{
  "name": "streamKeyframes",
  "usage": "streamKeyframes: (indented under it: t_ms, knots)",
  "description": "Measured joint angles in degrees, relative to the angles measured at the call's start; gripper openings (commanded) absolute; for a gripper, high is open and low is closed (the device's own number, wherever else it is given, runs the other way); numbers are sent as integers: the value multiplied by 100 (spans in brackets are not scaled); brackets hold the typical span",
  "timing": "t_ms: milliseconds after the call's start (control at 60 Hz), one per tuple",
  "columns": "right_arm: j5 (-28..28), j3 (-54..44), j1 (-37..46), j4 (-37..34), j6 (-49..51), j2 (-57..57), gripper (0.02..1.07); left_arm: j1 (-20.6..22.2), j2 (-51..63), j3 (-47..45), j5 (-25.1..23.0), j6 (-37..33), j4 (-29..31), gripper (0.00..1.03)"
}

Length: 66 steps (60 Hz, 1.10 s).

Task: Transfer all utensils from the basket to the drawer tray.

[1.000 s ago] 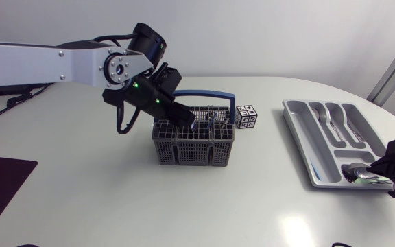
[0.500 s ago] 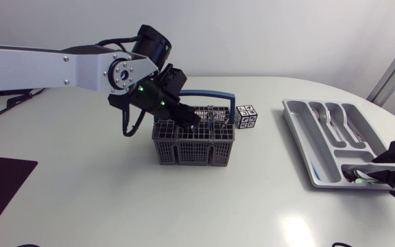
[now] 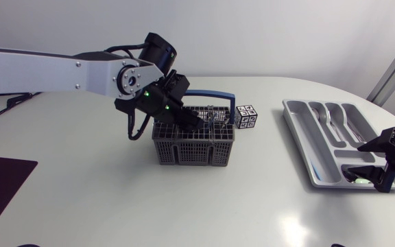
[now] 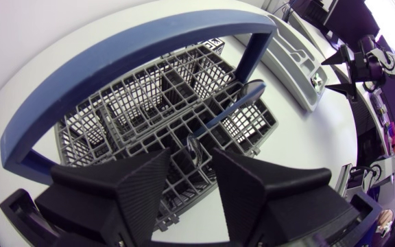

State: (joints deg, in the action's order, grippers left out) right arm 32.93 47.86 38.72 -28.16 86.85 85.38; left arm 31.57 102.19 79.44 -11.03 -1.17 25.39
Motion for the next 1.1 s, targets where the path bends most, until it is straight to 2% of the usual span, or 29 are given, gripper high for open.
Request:
streamKeyframes:
  t_ms: [83,233,400,600,933,1100]
  knots:
    - [13,-295,-295,-13,-188,-378,93,0,42,0,-2,17,0,40]
    - [26,-896,-990,-22,-647,-1244,93,-2,116,11,-48,129,0,29]
    - [-13,-1283,-1792,-15,-1241,-2015,93,-4,149,70,-68,166,-7,22]
    - [-188,-1447,-2544,0,-1847,-2490,93,-4,173,74,-133,175,-44,4]
    - [-435,-1641,-3014,79,-2225,-2658,93,-4,127,74,-505,313,-42,4]
    - [-487,-1648,-3104,103,-2267,-2704,93,-4,-42,74,-522,313,-42,4]
